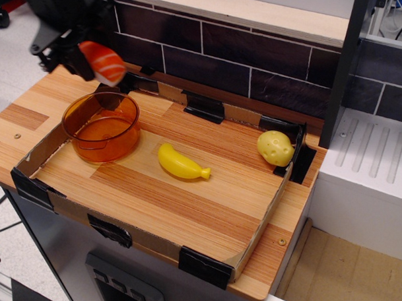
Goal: Take sushi out of pot
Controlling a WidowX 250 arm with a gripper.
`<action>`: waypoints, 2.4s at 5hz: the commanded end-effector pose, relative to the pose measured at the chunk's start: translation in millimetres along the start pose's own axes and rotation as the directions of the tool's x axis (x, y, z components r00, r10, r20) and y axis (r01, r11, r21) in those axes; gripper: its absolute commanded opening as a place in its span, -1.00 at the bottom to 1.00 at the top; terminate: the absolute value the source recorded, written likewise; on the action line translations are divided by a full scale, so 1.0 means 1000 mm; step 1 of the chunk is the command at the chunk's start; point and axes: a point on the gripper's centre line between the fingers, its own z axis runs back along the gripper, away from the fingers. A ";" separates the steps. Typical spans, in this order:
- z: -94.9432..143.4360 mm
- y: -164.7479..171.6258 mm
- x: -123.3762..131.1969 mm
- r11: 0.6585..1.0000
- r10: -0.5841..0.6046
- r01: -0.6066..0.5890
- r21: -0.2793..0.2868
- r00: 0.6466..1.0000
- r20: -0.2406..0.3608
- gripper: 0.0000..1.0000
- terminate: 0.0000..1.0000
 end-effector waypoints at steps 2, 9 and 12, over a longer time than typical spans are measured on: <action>-0.031 -0.029 -0.083 0.952 -0.293 0.292 0.089 0.956 -0.007 -1.00 -1.00; -0.065 -0.031 -0.074 0.808 -0.580 0.586 0.068 0.810 -0.087 1.00 -1.00; 0.025 -0.042 -0.058 0.878 -0.477 0.479 -0.010 0.872 -0.106 1.00 -1.00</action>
